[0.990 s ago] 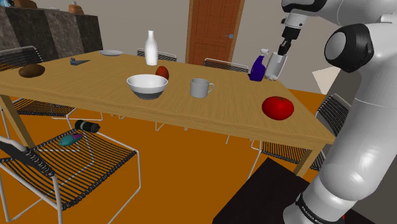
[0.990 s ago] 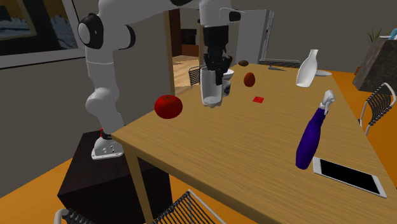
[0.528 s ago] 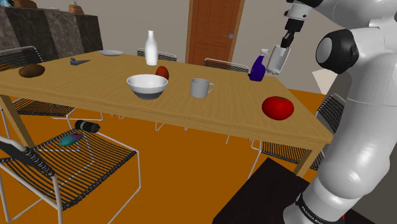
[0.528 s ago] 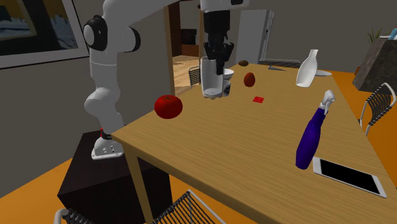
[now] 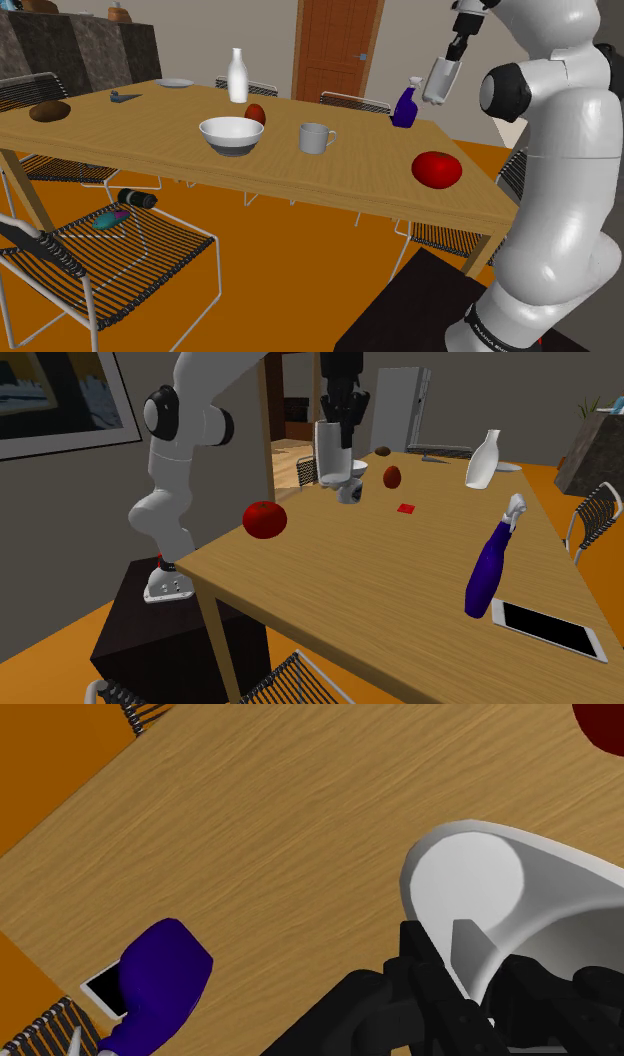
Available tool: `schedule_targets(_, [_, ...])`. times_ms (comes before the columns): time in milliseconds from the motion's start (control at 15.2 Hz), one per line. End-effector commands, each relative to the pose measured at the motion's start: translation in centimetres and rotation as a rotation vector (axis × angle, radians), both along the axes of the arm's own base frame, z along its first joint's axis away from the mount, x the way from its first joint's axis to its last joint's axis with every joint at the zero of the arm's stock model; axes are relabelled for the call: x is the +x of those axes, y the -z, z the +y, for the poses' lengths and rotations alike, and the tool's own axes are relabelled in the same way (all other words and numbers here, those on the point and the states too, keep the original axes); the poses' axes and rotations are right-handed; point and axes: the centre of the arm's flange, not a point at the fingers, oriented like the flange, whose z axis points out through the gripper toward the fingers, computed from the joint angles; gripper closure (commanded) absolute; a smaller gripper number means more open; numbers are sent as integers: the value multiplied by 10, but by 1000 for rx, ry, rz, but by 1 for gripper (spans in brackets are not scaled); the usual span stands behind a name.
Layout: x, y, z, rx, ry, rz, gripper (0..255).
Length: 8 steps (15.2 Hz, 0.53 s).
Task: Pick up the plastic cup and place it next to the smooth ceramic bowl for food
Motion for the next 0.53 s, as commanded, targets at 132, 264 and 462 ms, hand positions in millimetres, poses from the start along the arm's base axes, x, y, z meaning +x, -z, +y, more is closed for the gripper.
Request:
schedule_targets(132, [5,-10,13,2,-3,1,255])
schedule_targets(264, [13,-7,38,2,-3,1,255])
schedule_targets(462, [26,-4,75,2,-3,1,255])
